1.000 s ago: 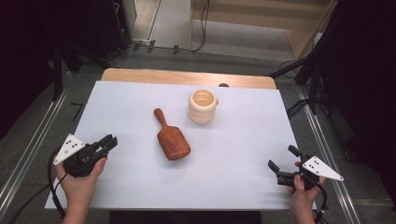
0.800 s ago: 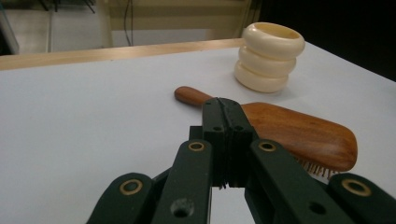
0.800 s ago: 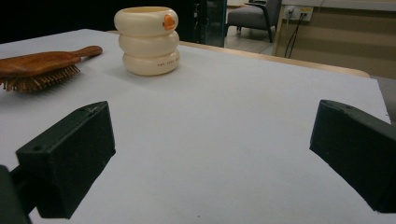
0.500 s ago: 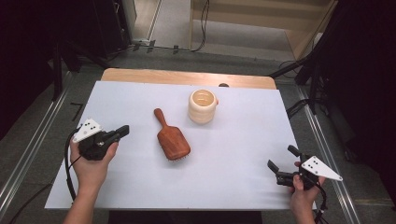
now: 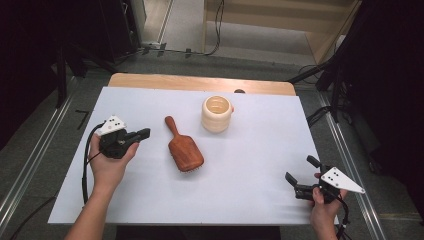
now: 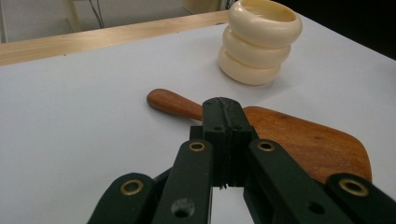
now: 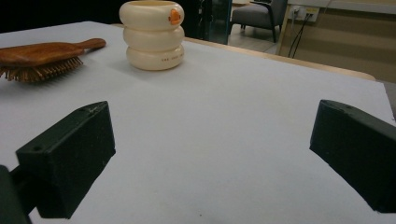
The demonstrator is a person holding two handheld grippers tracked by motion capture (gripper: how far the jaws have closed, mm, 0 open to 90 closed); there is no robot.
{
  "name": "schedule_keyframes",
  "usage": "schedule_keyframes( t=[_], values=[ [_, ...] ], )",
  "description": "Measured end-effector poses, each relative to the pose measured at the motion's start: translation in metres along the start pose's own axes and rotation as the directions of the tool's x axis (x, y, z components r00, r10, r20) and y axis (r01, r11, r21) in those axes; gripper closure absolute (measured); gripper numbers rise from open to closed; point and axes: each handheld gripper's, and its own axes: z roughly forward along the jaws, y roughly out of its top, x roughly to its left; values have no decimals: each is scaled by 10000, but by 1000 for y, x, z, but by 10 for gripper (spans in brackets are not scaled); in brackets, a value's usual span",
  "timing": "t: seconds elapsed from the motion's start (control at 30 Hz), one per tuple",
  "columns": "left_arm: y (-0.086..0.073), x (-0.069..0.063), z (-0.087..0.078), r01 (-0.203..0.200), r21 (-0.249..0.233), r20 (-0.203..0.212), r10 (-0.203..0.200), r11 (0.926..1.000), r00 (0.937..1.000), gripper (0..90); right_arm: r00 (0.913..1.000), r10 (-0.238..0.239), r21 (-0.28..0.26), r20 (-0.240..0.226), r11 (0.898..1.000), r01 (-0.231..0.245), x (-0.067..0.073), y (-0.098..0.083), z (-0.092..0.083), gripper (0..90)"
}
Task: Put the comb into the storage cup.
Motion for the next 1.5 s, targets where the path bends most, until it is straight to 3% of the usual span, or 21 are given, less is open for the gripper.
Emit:
schedule_keyframes(
  t=[0.37, 0.97, 1.27, 1.5],
  values=[
    [20, 1, 18, -164, 192, 148, 161, 9997, 9998, 900, 10000, -10, 30, 2, 10000, 10, 0, 0, 1, 0],
    [39, 9, 61, -298, 1120, 343, 261, 9933, 9991, 900, 10000, -83, 87, -14, 9999, 83, 0, 0, 2, 0],
    [48, 13, 86, -214, 1731, 356, 154, 9847, 9992, 900, 10000, -85, 77, -34, 9999, 85, 0, 0, 2, 0],
    [54, 16, 106, -286, 2312, 246, 235, 9725, 9994, 900, 9999, -89, 72, -67, 9999, 89, 0, 0, 2, 0]
  ],
)
